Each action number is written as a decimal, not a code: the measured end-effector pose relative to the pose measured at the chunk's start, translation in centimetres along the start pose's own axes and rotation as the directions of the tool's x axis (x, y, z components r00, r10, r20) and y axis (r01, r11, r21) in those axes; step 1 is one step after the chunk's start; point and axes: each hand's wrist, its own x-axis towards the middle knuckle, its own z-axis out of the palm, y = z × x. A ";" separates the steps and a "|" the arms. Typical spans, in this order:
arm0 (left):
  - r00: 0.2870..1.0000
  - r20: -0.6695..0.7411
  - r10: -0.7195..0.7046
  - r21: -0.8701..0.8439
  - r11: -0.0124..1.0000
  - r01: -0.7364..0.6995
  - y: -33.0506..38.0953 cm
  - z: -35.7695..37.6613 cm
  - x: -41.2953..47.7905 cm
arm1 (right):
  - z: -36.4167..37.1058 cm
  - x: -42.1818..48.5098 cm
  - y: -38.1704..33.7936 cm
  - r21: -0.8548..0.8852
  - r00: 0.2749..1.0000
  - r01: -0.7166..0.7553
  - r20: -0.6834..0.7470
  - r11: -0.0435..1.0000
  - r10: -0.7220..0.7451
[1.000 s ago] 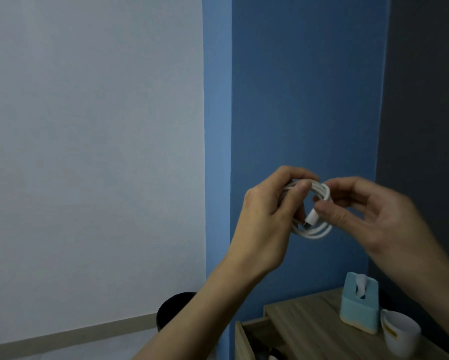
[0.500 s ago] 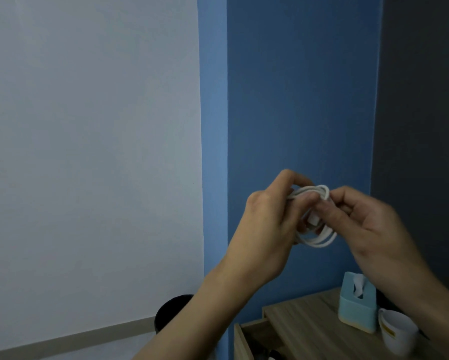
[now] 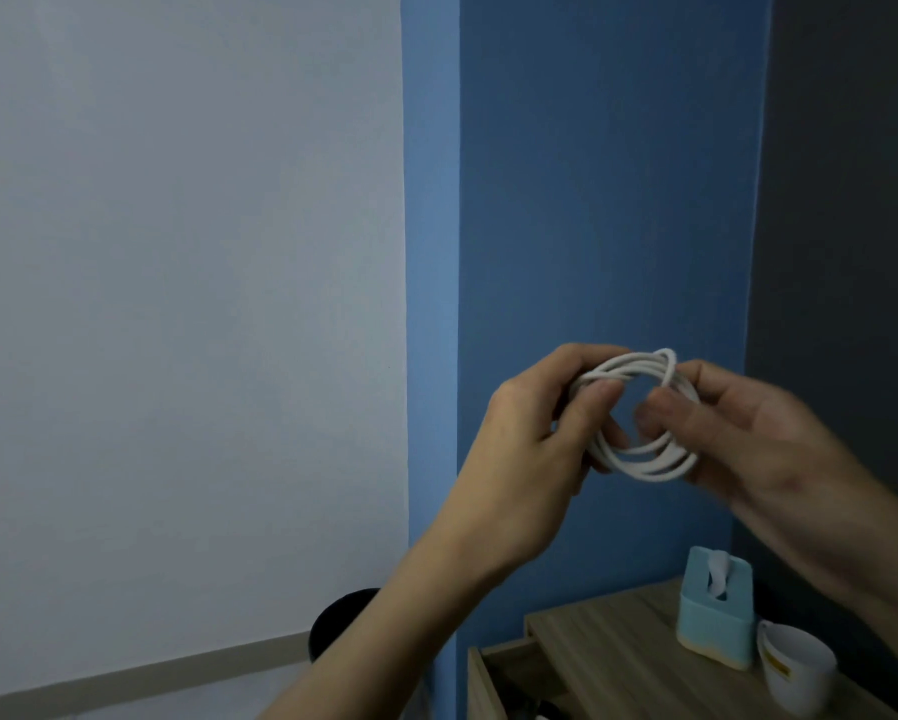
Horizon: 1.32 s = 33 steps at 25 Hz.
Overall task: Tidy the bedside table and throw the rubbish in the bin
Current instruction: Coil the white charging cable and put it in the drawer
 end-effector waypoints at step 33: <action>0.837 0.055 -0.544 -0.048 0.836 0.547 -17.6 1.9 -5.9 | -0.2 -3.6 17.0 -0.072 0.912 -0.293 -0.320 0.953 0.256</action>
